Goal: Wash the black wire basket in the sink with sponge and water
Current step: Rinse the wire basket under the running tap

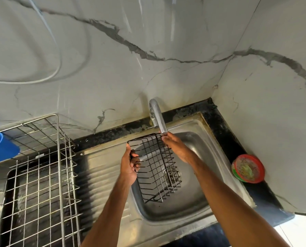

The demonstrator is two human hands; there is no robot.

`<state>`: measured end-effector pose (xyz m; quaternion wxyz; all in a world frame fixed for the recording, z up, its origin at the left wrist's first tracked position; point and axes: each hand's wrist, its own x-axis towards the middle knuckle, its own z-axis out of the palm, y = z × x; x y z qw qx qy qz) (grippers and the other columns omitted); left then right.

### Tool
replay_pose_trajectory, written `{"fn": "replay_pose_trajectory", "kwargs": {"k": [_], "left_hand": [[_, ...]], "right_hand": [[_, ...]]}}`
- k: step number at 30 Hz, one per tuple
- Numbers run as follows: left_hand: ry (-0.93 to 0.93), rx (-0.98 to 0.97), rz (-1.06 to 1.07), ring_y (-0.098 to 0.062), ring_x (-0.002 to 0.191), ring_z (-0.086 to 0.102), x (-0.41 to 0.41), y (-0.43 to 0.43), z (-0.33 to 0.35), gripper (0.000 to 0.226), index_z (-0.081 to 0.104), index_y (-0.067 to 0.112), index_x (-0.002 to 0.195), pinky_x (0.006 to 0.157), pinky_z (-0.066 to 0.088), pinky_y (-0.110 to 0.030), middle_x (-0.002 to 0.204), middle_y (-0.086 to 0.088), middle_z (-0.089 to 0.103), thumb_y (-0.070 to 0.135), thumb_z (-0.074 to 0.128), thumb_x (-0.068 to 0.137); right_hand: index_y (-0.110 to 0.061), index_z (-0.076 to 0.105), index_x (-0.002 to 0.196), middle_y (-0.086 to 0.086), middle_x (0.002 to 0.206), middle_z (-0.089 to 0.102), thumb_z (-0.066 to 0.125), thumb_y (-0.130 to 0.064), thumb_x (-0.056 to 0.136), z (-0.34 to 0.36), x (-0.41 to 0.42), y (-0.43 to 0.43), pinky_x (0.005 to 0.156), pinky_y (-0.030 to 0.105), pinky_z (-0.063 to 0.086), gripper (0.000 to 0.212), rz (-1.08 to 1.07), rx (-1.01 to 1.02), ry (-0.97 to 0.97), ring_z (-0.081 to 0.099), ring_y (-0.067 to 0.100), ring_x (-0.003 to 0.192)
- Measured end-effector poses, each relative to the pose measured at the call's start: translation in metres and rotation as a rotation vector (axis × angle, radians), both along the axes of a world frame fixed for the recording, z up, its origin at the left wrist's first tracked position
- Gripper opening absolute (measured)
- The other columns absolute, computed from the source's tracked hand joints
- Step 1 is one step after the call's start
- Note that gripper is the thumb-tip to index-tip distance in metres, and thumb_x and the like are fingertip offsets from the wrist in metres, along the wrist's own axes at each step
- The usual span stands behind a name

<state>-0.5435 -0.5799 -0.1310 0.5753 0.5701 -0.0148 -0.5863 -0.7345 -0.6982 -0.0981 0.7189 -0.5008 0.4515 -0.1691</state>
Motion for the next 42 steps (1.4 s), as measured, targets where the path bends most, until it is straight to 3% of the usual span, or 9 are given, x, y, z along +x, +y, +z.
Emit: {"fn": "replay_pose_trajectory", "kwargs": {"k": [5,8,13,19,23,27,30,35,42], "left_hand": [[0.078,0.060,0.038,-0.005,0.029,0.025,-0.010,0.002,-0.007,0.055,0.049,0.024,0.062,0.033,0.021,-0.021,0.038,0.008,0.030,0.064,0.047,0.100],[0.060,0.095,0.058,-0.006,0.031,0.024,-0.014,0.003,-0.004,0.054,0.050,0.024,0.063,0.036,0.020,-0.022,0.039,0.008,0.031,0.064,0.049,0.099],[0.047,0.129,0.077,-0.006,0.031,0.028,-0.012,0.005,-0.003,0.053,0.049,0.023,0.066,0.037,0.022,-0.022,0.038,0.008,0.034,0.063,0.047,0.100],[0.066,0.124,0.081,-0.006,0.031,0.027,-0.009,0.005,-0.004,0.053,0.050,0.023,0.066,0.037,0.022,-0.023,0.038,0.008,0.034,0.063,0.046,0.101],[0.075,0.156,0.084,-0.007,0.033,0.027,-0.014,-0.004,-0.004,0.056,0.052,0.024,0.063,0.042,0.023,-0.025,0.039,0.007,0.033,0.063,0.045,0.102],[0.133,0.118,0.104,-0.012,0.038,0.046,-0.016,-0.010,-0.022,0.063,0.053,0.020,0.056,0.049,0.041,-0.025,0.040,0.004,0.045,0.066,0.047,0.100],[0.170,0.133,0.125,-0.014,0.042,0.051,-0.014,-0.013,-0.026,0.061,0.054,0.018,0.062,0.056,0.050,-0.027,0.043,0.001,0.050,0.066,0.047,0.100],[0.090,0.154,0.077,-0.006,0.028,0.033,-0.023,-0.007,-0.005,0.055,0.054,0.019,0.067,0.034,0.027,-0.020,0.036,0.006,0.040,0.057,0.045,0.105],[0.113,0.190,0.107,-0.007,0.031,0.027,-0.019,-0.007,-0.006,0.054,0.053,0.021,0.066,0.037,0.022,-0.023,0.038,0.007,0.034,0.059,0.046,0.103]], "right_hand": [[-0.012,0.046,0.144,0.011,0.134,0.057,0.040,-0.032,0.109,-0.010,0.010,0.021,0.095,0.029,0.044,0.041,-0.008,-0.254,0.358,0.054,0.024,0.126],[-0.008,0.060,0.131,0.009,0.123,0.067,0.048,-0.021,0.106,0.000,0.020,0.026,0.082,0.013,0.051,0.032,-0.356,-0.452,0.420,0.064,0.015,0.107],[0.007,0.064,0.117,0.024,0.115,0.071,0.048,-0.010,0.104,0.021,0.026,0.009,0.092,0.036,0.059,0.027,-0.644,0.503,-0.252,0.071,0.031,0.107],[0.008,0.061,0.113,0.026,0.104,0.072,0.046,-0.004,0.103,0.023,0.024,-0.001,0.089,0.038,0.059,0.022,-0.690,0.660,-0.429,0.071,0.033,0.101],[-0.002,0.058,0.133,0.012,0.139,0.060,0.042,-0.012,0.106,0.041,0.032,0.022,0.100,0.027,0.049,0.033,-0.244,0.153,-0.109,0.059,0.021,0.127],[-0.013,-0.001,0.161,-0.003,0.167,-0.014,0.027,-0.036,0.110,0.026,0.042,0.090,0.124,0.031,0.000,0.062,0.392,-0.598,0.316,-0.013,0.015,0.154],[-0.010,-0.018,0.157,0.004,0.163,-0.032,0.026,-0.046,0.108,0.014,0.033,0.120,0.122,0.033,-0.014,0.075,0.493,-0.941,0.501,-0.027,0.020,0.151],[-0.026,-0.020,0.157,-0.004,0.165,-0.025,0.016,-0.062,0.103,0.003,0.021,0.058,0.124,0.046,-0.008,0.075,0.434,-0.779,0.541,-0.021,0.015,0.152],[-0.005,0.060,0.128,0.016,0.131,0.064,0.047,-0.008,0.104,0.015,0.018,0.025,0.111,0.039,0.046,0.027,-0.534,0.185,-0.174,0.061,0.026,0.124]]}}
